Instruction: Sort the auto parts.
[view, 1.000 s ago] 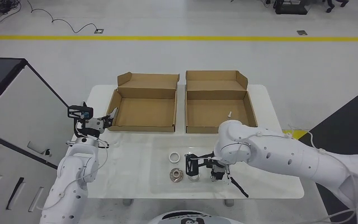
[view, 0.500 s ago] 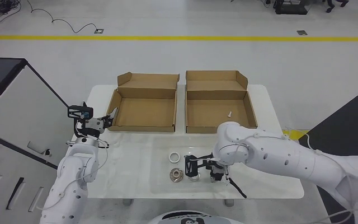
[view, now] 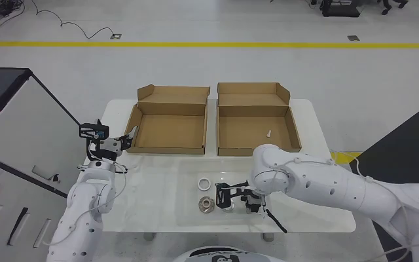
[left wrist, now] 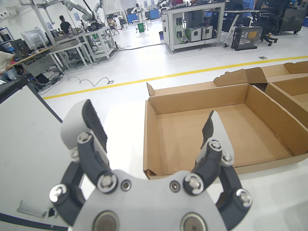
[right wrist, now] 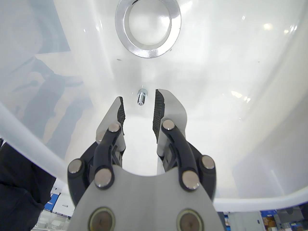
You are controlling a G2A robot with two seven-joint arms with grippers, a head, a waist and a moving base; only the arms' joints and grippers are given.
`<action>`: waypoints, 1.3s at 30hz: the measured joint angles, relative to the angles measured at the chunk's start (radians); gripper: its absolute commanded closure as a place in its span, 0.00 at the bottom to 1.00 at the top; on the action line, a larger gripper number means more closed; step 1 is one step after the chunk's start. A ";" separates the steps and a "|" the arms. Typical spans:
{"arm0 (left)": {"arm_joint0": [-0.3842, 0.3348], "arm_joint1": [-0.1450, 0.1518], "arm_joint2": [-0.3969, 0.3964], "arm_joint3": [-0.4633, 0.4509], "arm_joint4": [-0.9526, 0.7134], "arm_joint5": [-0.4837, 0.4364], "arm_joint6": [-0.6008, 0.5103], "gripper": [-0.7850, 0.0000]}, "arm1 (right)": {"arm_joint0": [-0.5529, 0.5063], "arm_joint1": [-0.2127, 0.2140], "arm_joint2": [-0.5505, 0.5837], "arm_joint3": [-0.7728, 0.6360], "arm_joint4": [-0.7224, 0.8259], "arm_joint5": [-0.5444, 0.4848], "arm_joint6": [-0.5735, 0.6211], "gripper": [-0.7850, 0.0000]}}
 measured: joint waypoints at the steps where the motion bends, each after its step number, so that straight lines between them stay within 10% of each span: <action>1: 0.000 0.000 0.000 0.000 0.000 0.000 0.000 0.00 | 0.000 0.000 0.000 0.000 0.000 0.000 0.000 0.64; 17: 0.000 0.000 0.000 0.000 0.000 0.000 0.000 0.00 | -0.012 -0.007 0.000 0.007 0.000 0.006 0.006 0.74; 22: 0.000 0.000 0.000 0.000 0.000 0.000 0.000 0.00 | -0.018 -0.010 0.000 0.013 -0.003 0.009 0.008 1.00; 39: 0.000 0.000 0.000 0.000 0.000 0.000 0.000 0.00 | 0.048 0.012 0.000 0.004 0.059 -0.006 -0.006 1.00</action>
